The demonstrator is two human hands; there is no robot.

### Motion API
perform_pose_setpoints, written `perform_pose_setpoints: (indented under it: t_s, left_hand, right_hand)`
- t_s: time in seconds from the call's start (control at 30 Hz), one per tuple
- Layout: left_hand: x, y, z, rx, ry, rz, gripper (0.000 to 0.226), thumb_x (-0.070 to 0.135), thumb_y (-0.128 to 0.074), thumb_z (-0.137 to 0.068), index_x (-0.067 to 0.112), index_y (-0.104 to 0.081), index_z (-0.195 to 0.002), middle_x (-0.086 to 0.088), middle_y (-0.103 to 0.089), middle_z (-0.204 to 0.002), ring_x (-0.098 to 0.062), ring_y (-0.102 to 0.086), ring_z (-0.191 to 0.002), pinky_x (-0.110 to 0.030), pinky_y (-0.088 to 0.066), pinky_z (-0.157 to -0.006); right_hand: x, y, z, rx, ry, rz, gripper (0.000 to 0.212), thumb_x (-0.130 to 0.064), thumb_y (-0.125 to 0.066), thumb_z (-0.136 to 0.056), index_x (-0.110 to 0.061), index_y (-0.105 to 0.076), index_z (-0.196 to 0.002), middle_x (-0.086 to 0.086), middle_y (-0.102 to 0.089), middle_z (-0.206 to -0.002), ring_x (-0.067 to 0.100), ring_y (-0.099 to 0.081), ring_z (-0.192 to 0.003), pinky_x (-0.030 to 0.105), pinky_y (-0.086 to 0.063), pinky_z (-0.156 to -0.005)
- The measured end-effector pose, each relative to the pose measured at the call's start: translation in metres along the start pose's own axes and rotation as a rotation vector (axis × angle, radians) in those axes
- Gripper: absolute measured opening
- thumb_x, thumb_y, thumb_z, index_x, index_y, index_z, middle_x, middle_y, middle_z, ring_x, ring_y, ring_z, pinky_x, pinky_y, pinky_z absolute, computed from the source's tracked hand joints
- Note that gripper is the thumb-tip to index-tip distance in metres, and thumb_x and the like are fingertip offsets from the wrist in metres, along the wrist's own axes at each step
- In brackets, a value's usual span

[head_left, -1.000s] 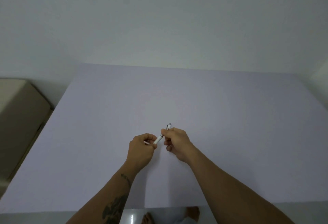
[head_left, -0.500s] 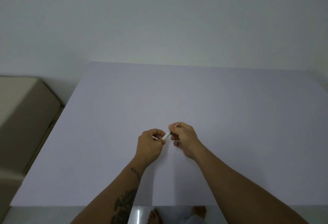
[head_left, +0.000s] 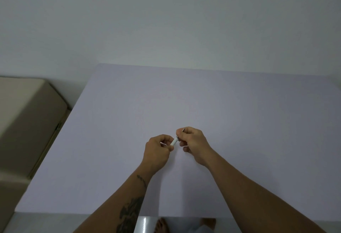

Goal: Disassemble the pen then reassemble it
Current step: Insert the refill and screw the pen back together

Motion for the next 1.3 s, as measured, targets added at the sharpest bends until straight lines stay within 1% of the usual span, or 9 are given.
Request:
perform_pose_setpoints:
  t_s: [0.13,0.3,0.47,0.67,0.83,0.97,1.07,1.17,1.3]
  left_hand:
    - [0.0,0.002,-0.003,-0.059,0.018,0.009,0.016,0.004,-0.069,-0.083,0.019,-0.073,-0.089,-0.001,-0.068,-0.082,-0.017,-0.061,-0.072,-0.03,-0.056,-0.068]
    - [0.004,-0.005,-0.002,-0.151,0.043,0.101,0.018,0.0,-0.064,-0.085,0.015,-0.074,-0.09,-0.01,-0.071,-0.085,-0.031,-0.069,-0.083,-0.04,-0.061,-0.079]
    - [0.004,-0.004,-0.001,-0.18,0.087,0.224,0.018,-0.002,-0.065,-0.084,0.013,-0.074,-0.088,-0.008,-0.069,-0.081,-0.031,-0.069,-0.082,-0.038,-0.061,-0.076]
    - [0.0,-0.004,-0.003,-0.13,0.11,0.195,0.019,-0.002,-0.065,-0.083,0.007,-0.073,-0.097,-0.009,-0.07,-0.081,-0.029,-0.069,-0.08,-0.037,-0.06,-0.075]
    - [-0.004,-0.005,-0.004,-0.075,0.09,0.077,0.019,0.003,-0.066,-0.081,0.02,-0.072,-0.08,-0.003,-0.067,-0.073,-0.018,-0.062,-0.067,-0.028,-0.053,-0.06]
    - [-0.007,0.0,-0.011,-0.028,0.102,0.041,0.016,0.006,-0.066,-0.081,0.022,-0.07,-0.079,0.004,-0.064,-0.07,-0.01,-0.059,-0.06,-0.022,-0.048,-0.055]
    - [-0.011,0.001,-0.015,-0.027,0.114,0.033,0.014,0.007,-0.065,-0.081,0.02,-0.07,-0.082,0.002,-0.065,-0.072,-0.012,-0.058,-0.06,-0.026,-0.052,-0.056]
    - [-0.014,0.0,-0.019,-0.021,0.112,0.009,0.013,0.008,-0.064,-0.08,0.019,-0.07,-0.082,-0.001,-0.065,-0.073,-0.015,-0.057,-0.062,-0.032,-0.055,-0.062]
    - [-0.023,-0.002,-0.019,-0.035,0.132,-0.012,0.015,0.008,-0.062,-0.08,0.02,-0.071,-0.083,-0.003,-0.066,-0.075,-0.016,-0.057,-0.063,-0.035,-0.056,-0.065]
  right_hand:
    - [-0.003,0.004,-0.001,-0.026,0.011,0.051,0.013,-0.015,-0.066,-0.09,-0.014,-0.077,-0.084,0.005,-0.067,-0.08,0.017,-0.055,-0.07,0.031,-0.046,-0.062]
    - [-0.009,0.003,-0.006,0.037,0.043,0.179,0.033,-0.019,-0.069,-0.087,-0.014,-0.051,-0.06,0.007,-0.058,-0.071,0.02,-0.052,-0.065,0.034,-0.043,-0.061]
    - [-0.012,0.006,-0.006,-0.051,-0.007,0.079,0.015,-0.021,-0.071,-0.086,-0.008,-0.075,-0.081,0.0,-0.066,-0.074,0.012,-0.057,-0.065,0.026,-0.045,-0.057]
    - [-0.016,0.003,-0.012,0.018,0.015,0.205,0.023,-0.018,-0.072,-0.085,-0.01,-0.064,-0.065,0.004,-0.058,-0.066,0.017,-0.052,-0.061,0.03,-0.043,-0.058]
    - [-0.011,0.014,-0.013,0.029,-0.007,0.28,0.014,-0.02,-0.071,-0.082,-0.011,-0.076,-0.092,0.003,-0.068,-0.08,0.014,-0.06,-0.065,0.024,-0.044,-0.054]
    - [0.003,0.044,-0.022,0.227,-0.056,0.492,0.038,-0.011,-0.06,-0.082,-0.016,-0.069,-0.119,0.007,-0.066,-0.12,0.022,-0.064,-0.107,0.028,-0.05,-0.085]
    - [0.008,0.053,-0.03,0.23,-0.07,0.651,0.043,-0.008,-0.056,-0.083,-0.012,-0.065,-0.125,0.008,-0.062,-0.13,0.026,-0.058,-0.118,0.03,-0.046,-0.095]
    - [0.008,0.049,-0.041,0.251,-0.053,0.746,0.04,-0.013,-0.058,-0.083,-0.006,-0.065,-0.121,0.013,-0.064,-0.124,0.032,-0.061,-0.113,0.033,-0.048,-0.09]
    - [0.01,0.034,-0.052,0.284,-0.035,0.781,0.017,-0.022,-0.056,-0.084,-0.009,-0.062,-0.093,0.012,-0.063,-0.097,0.035,-0.059,-0.088,0.034,-0.048,-0.075]
Point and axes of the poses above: each hand's wrist, its own z-axis away from the middle knuckle, its own y-axis out of the back of the hand, x = y × z, the point moved 4 cm from there along -z, towards the middle knuckle
